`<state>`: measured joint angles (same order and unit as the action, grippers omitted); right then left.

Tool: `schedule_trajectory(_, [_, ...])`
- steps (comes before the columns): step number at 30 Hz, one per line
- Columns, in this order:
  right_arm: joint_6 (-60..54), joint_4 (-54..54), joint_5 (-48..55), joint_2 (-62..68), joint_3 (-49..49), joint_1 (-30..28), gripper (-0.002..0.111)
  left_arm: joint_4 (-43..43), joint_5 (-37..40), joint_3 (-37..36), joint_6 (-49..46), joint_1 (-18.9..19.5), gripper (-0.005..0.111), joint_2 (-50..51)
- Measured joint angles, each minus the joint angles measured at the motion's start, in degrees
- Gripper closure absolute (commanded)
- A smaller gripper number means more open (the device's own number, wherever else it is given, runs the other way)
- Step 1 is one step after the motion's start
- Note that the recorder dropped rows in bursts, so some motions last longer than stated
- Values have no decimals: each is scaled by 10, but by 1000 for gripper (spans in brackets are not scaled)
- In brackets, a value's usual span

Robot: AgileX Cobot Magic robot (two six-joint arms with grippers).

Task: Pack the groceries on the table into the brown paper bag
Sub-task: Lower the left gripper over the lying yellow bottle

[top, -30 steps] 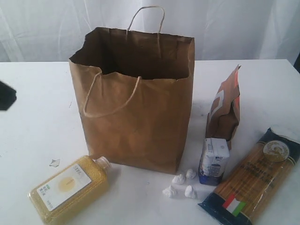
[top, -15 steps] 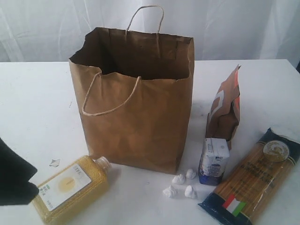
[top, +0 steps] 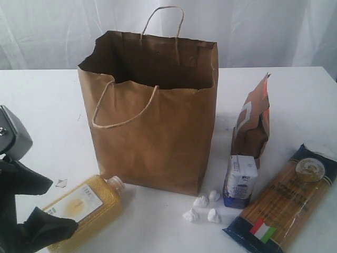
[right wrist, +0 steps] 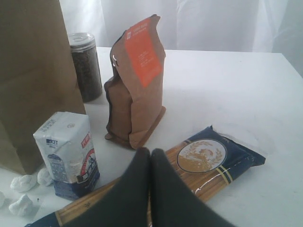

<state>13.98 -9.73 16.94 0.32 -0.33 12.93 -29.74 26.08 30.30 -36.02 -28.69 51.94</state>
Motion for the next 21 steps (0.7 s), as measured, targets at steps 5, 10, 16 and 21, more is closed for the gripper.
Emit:
schedule_trajectory(5, [0,0,0,0,0,0,108,-6,-36,-5,-12,0,19,45])
schedule_trajectory(10, [0,0,0,0,0,0,108,-35,-59,-6,-31,0,19,83])
schedule_trajectory(16, [0,0,0,0,0,0,108,-66,-82,-6,-59,0,19,130])
schedule_trajectory(21, [0,0,0,0,0,0,108,-68,-114,-6,-70,0,19,167])
